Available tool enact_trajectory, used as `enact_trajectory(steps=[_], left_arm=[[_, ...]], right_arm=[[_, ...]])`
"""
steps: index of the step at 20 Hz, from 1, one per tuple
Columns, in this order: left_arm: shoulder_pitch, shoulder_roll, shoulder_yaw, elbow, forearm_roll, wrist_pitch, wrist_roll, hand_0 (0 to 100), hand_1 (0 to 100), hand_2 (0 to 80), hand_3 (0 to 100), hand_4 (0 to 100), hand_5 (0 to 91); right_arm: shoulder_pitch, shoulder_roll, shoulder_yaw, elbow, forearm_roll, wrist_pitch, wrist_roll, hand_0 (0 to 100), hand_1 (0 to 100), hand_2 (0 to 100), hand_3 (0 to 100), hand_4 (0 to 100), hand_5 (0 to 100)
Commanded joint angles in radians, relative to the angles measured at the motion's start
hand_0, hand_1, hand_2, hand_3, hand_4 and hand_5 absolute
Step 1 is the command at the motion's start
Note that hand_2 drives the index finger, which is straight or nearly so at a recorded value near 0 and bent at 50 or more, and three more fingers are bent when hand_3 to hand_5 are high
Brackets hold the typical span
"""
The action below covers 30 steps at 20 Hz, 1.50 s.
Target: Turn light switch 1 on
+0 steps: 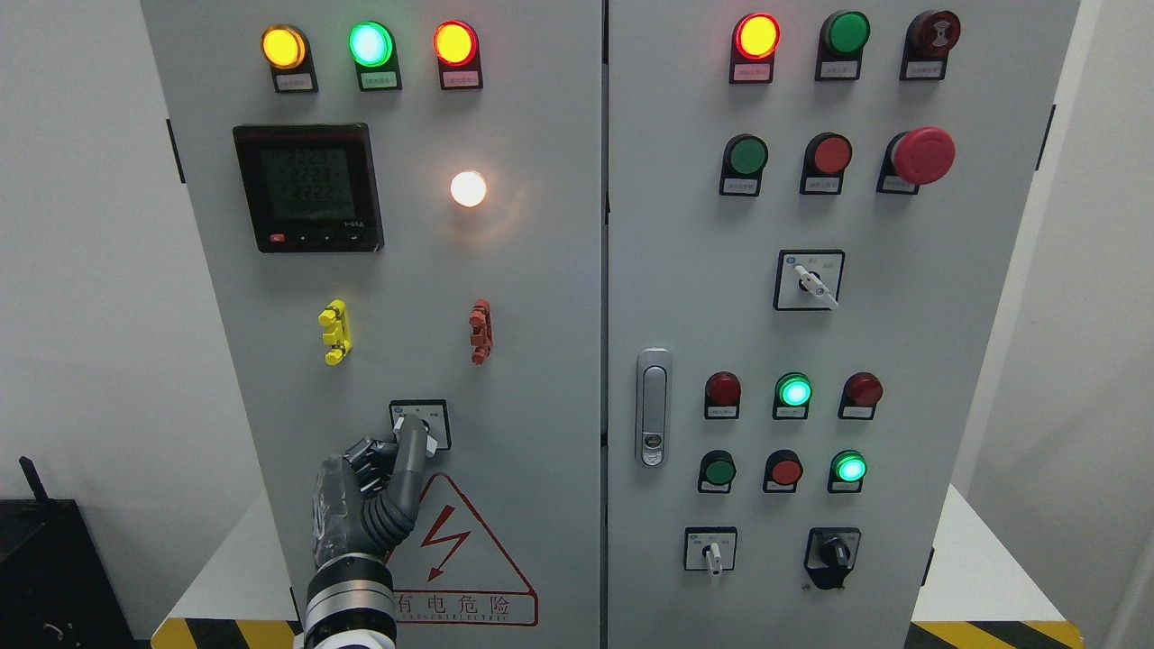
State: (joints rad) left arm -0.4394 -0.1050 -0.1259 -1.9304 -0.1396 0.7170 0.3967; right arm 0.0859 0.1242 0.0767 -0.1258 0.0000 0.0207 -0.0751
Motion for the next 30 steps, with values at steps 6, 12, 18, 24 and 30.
enact_trajectory(steps=[6, 12, 18, 24, 30], left_arm=[[0.001, 0.001, -0.006, -0.002, 0.000, -0.004, -0.001, 22, 33, 69.4, 87, 93, 85.5], [0.013, 0.007, -0.008, -0.012, 0.000, -0.004, -0.001, 20, 32, 70.0, 88, 93, 85.7], [0.028, 0.005, -0.023, -0.028, 0.000, -0.008, 0.001, 19, 33, 70.1, 88, 94, 85.8], [0.077, 0.005, -0.024, -0.077, 0.000, -0.016, 0.001, 19, 33, 70.6, 89, 94, 86.1], [0.145, 0.005, -0.024, -0.116, -0.011, -0.059, 0.005, 19, 33, 71.3, 90, 95, 86.5]], right_arm=[[0.000, 0.000, 0.000, 0.000, -0.025, 0.001, 0.000, 0, 0, 0, 0, 0, 0], [0.000, 0.000, 0.000, 0.000, -0.025, 0.001, 0.000, 0, 0, 0, 0, 0, 0], [0.000, 0.000, 0.000, 0.000, -0.025, 0.001, 0.000, 0, 0, 0, 0, 0, 0], [0.000, 0.000, 0.000, 0.000, -0.025, 0.001, 0.000, 0, 0, 0, 0, 0, 0], [0.000, 0.000, 0.000, 0.000, -0.025, 0.001, 0.000, 0, 0, 0, 0, 0, 0]])
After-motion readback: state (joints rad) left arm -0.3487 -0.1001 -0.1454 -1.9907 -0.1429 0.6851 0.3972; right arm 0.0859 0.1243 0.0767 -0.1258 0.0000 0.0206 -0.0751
